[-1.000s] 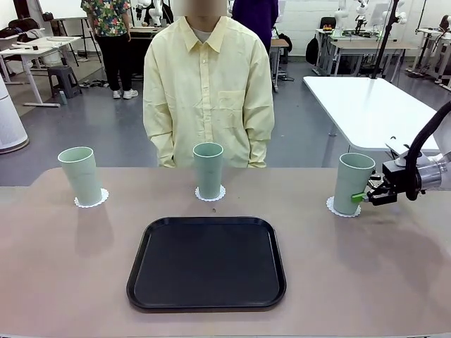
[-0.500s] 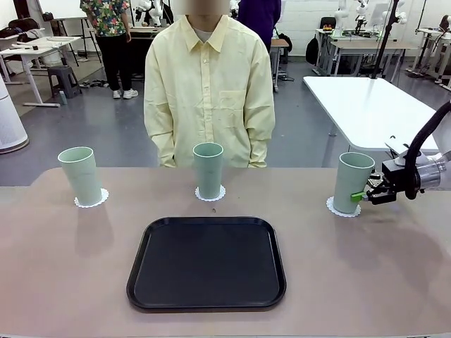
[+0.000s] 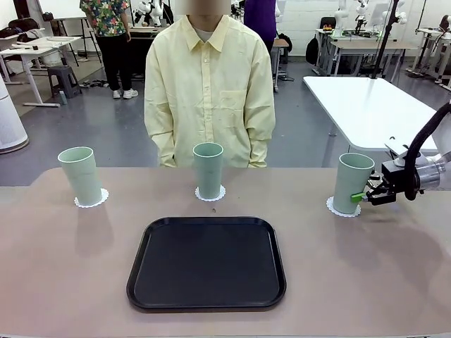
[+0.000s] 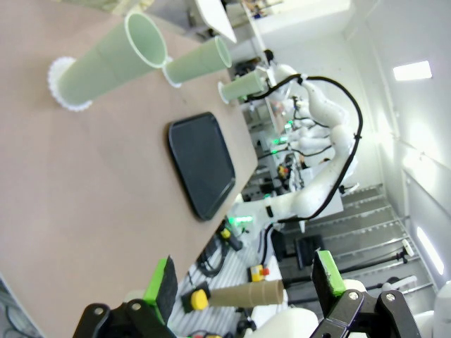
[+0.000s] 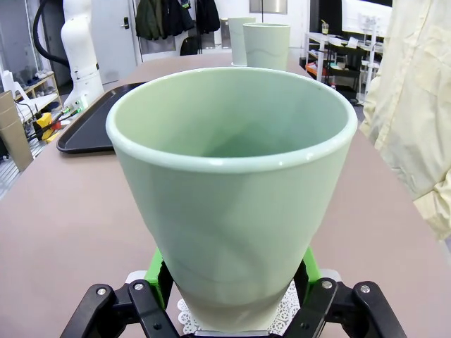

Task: Place coasters on the table and set cups on them.
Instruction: Take one Reusable plastic cup from the Flat Tray and place it on a coaster set by the human.

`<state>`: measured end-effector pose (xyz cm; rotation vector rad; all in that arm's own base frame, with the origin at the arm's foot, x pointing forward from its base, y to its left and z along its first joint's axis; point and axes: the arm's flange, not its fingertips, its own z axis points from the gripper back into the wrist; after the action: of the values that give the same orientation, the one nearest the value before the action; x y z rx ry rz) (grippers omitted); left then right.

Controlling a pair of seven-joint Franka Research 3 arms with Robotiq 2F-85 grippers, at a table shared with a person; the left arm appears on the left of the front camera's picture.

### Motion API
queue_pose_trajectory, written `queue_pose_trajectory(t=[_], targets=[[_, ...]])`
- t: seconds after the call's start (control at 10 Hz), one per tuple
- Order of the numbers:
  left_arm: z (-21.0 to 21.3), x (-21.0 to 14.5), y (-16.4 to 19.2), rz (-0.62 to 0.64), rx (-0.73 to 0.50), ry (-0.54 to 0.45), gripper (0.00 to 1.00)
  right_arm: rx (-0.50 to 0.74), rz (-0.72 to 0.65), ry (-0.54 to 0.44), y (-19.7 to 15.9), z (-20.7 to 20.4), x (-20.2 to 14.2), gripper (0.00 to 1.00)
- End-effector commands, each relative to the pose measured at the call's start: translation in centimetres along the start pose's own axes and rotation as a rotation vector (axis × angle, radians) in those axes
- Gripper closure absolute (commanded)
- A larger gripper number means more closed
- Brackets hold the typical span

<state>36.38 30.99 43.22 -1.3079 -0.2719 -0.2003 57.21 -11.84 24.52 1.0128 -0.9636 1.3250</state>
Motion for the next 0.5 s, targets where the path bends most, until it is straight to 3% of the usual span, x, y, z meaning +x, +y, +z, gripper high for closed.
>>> queue_pose_trajectory(t=[0.0, 0.3, 0.4], targets=[[0.15, -0.06, -0.19, 0.0, 0.003, -0.001, 0.0, 0.017, 0.012, -0.016, -0.5, 0.23, 0.07, 0.18], [0.15, -0.06, -0.19, 0.0, 0.003, -0.001, 0.0, 0.025, 0.007, -0.02, -0.49, 0.24, -0.14, 0.14], [0.15, -0.06, -0.19, 0.0, 0.003, -0.001, 0.0, 0.027, 0.001, -0.022, -0.49, 0.24, -0.22, 0.0]])
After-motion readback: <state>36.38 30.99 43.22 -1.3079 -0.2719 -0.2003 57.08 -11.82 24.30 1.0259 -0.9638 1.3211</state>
